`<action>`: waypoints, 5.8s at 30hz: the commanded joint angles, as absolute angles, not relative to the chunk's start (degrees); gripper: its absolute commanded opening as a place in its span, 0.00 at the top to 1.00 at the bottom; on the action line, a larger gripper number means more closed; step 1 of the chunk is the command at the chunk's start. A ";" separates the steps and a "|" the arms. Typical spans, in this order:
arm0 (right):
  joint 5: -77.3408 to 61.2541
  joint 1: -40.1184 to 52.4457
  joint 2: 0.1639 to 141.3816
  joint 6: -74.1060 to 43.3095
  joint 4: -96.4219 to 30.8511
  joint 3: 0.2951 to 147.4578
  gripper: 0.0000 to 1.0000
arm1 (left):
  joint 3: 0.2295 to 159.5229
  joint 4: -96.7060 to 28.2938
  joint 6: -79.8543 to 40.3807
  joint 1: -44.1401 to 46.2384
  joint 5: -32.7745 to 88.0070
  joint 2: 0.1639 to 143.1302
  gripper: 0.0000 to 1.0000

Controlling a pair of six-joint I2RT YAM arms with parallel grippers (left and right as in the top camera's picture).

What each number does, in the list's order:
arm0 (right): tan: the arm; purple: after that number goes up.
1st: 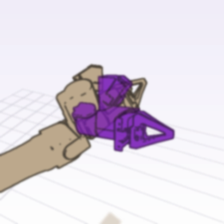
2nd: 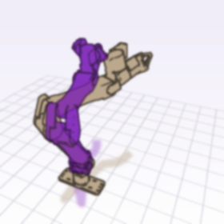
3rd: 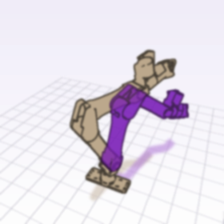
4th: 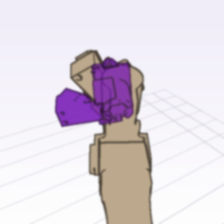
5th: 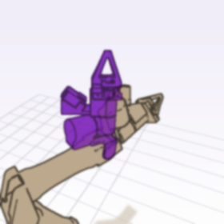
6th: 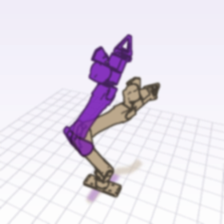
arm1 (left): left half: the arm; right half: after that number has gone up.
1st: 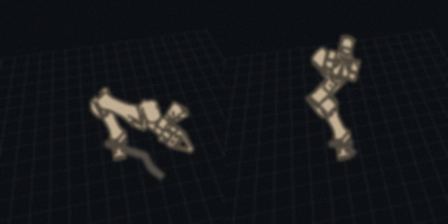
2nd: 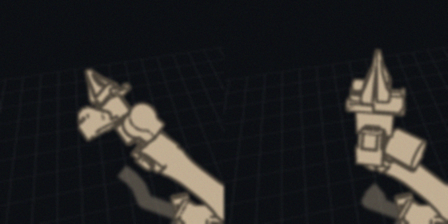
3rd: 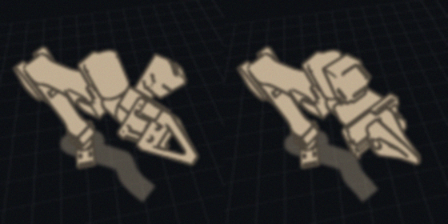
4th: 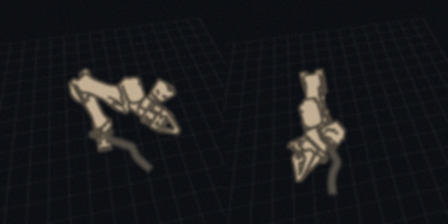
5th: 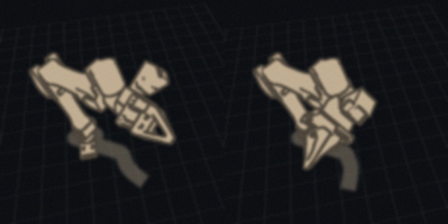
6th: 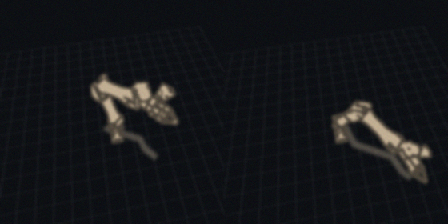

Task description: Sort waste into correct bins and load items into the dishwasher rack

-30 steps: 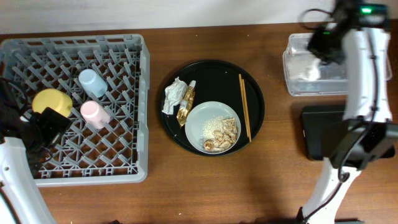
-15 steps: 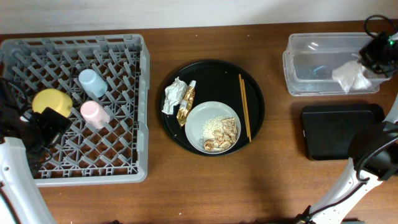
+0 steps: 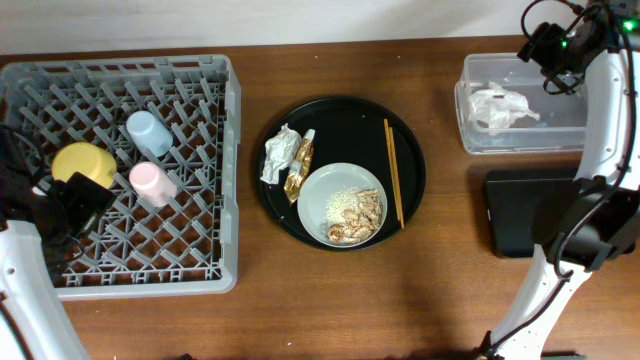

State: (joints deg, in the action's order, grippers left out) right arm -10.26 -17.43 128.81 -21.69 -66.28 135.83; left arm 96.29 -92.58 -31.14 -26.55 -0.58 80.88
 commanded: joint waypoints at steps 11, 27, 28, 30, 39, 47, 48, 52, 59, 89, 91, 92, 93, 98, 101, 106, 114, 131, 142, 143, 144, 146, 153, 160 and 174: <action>-7.73 17.10 130.80 -16.84 -69.60 135.26 0.12 | 96.53 -92.66 -31.68 -26.68 -0.60 80.23 0.00; -0.43 33.87 146.17 -35.09 -63.88 134.63 0.34 | 96.53 -92.64 -31.68 -26.68 -0.62 80.23 0.00; -0.69 33.89 146.56 -35.55 -63.90 134.23 0.34 | 96.53 -92.64 -31.68 -26.68 -0.62 80.23 0.00; -0.60 33.91 146.76 -35.68 -63.59 132.60 0.34 | 96.53 -92.66 -31.68 -26.68 -0.62 80.23 0.00; -1.45 31.62 142.82 -35.64 -65.69 135.15 0.83 | 96.53 -92.66 -31.68 -26.68 -0.60 80.23 0.00; -1.23 14.70 139.13 -30.87 -79.88 155.89 0.89 | 96.53 -92.64 -31.68 -26.68 -0.62 80.23 0.00; -1.23 11.64 139.11 -30.26 -80.18 156.75 0.90 | 96.53 -92.66 -31.68 -26.68 -0.60 80.23 0.00; -1.26 -0.64 139.11 -30.28 -81.67 156.97 0.90 | 96.53 -92.66 -31.68 -26.68 -0.62 80.23 0.00; -1.28 -15.55 139.37 -30.46 -78.59 156.92 0.68 | 96.53 -92.64 -31.68 -26.68 -0.60 80.23 0.00; -0.54 37.21 140.20 -8.84 -52.36 125.01 0.02 | 96.53 -92.66 -31.68 -26.68 -0.60 80.23 0.00; 0.99 38.39 140.22 -8.88 -48.77 123.11 0.01 | 96.53 -92.64 -31.68 -26.70 -0.60 80.23 0.00; 2.37 38.39 140.25 -9.52 -47.92 122.43 0.00 | 96.53 -92.66 -31.68 -26.68 -0.60 80.23 0.00; 4.64 38.24 140.27 -10.87 -46.89 121.34 0.00 | 96.53 -92.64 -31.68 -26.68 -0.60 80.23 0.00; 5.21 37.76 140.31 -11.44 -42.17 115.63 0.42 | 96.53 -92.64 -31.68 -26.70 -0.62 80.23 0.00; 5.21 37.76 140.14 -12.23 -42.61 115.48 0.86 | 96.53 -92.64 -31.68 -26.68 -0.62 80.23 0.00; 11.20 34.87 136.25 -14.04 -50.41 127.96 0.96 | 96.53 -92.64 -31.68 -26.68 -0.60 80.23 0.00; 20.16 8.80 133.88 -13.98 -64.36 146.15 0.96 | 96.53 -92.66 -31.68 -26.68 -0.62 80.23 0.00; -1.28 -13.96 131.31 -14.70 -75.16 140.16 0.02 | 96.53 -92.66 -31.68 -26.68 -0.60 80.23 0.00; -2.07 -13.78 106.98 -18.79 -97.34 139.13 0.02 | 96.53 -92.66 -31.68 -26.68 -0.60 80.23 0.00; -2.81 -13.52 105.08 -18.70 -97.34 136.94 0.02 | 96.53 -92.66 -31.68 -26.70 -0.62 80.23 0.00; -2.85 -13.47 103.18 -18.68 -97.34 134.28 0.02 | 96.53 -92.66 -31.68 -26.68 -0.62 80.23 0.00; -2.79 -13.13 98.13 -18.44 -97.34 126.34 0.02 | 96.53 -92.66 -31.68 -26.68 -0.62 80.23 0.00; -22.33 -8.10 88.47 -7.86 -85.12 92.31 0.02 | 96.53 -92.66 -31.68 -26.68 -0.62 80.23 0.00; -19.73 10.07 88.75 -10.70 -64.40 75.59 0.40 | 96.53 -92.64 -31.68 -26.68 -0.60 80.23 0.00; -5.45 28.91 88.88 -27.09 -57.54 75.59 0.96 | 96.53 -92.66 -31.68 -26.68 -0.60 80.23 0.00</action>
